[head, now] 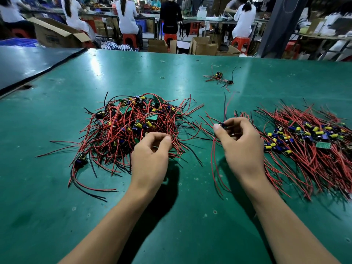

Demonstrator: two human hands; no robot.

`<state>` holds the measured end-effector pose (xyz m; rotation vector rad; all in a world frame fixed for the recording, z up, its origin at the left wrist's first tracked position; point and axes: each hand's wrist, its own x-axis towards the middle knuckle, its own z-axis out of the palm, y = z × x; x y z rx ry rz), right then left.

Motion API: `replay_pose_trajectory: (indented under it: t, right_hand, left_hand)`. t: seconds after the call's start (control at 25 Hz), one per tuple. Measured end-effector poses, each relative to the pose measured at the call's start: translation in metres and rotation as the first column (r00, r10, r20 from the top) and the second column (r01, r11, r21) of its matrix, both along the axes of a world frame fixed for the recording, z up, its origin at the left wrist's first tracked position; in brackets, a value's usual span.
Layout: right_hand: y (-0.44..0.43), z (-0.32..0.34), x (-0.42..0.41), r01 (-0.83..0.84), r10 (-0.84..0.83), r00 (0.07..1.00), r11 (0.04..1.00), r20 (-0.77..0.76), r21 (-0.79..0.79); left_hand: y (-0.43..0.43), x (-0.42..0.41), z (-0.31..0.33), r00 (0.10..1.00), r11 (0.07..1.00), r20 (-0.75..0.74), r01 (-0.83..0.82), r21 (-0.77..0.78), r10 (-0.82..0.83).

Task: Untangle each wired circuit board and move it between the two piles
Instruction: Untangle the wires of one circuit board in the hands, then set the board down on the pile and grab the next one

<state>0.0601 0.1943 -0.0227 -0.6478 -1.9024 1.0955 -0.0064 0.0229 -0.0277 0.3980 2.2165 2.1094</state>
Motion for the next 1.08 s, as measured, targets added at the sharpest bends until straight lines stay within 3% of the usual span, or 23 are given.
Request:
replay_pose_trajectory:
  t: [0.24,0.36,0.48,0.56,0.64,0.76,0.92,1.08]
  right_hand:
    - [0.025,-0.006,0.009,0.235,-0.267,0.949,0.953,0.166,0.191]
    - [0.016,-0.005,0.006,0.128,-0.168,0.976,0.957,0.139,0.259]
    - [-0.001,-0.005,0.000,-0.134,0.095,0.984,0.952,0.151,0.275]
    - [-0.008,-0.010,-0.002,-0.310,0.242,0.935,0.913,0.261,0.264]
    - [-0.007,-0.016,-0.003,-0.387,0.274,0.876,0.890,0.398,0.241]
    - [0.002,-0.020,-0.002,-0.327,0.200,0.847,0.927,0.493,0.185]
    - [0.012,-0.018,-0.001,-0.211,0.090,0.841,0.962,0.534,0.171]
    - [0.013,-0.018,-0.001,-0.177,0.076,0.840,0.974,0.538,0.138]
  left_hand:
    - [0.000,-0.002,-0.010,0.995,0.963,-0.094,-0.068,-0.259,0.045]
    - [0.001,-0.003,-0.013,0.983,0.936,-0.184,-0.069,-0.346,0.004]
    - [0.002,0.000,-0.014,0.956,0.913,-0.292,-0.105,-0.394,-0.016]
    - [0.001,-0.001,-0.015,0.935,0.903,-0.355,-0.158,-0.400,0.006]
    - [-0.002,-0.002,-0.014,0.912,0.897,-0.407,-0.224,-0.382,0.054]
    - [-0.007,-0.005,-0.012,0.890,0.868,-0.439,-0.313,-0.385,0.127]
    - [-0.011,-0.007,-0.011,0.921,0.789,-0.377,-0.304,-0.533,0.100]
    - [-0.012,-0.011,-0.012,0.917,0.818,-0.393,-0.280,-0.503,0.072]
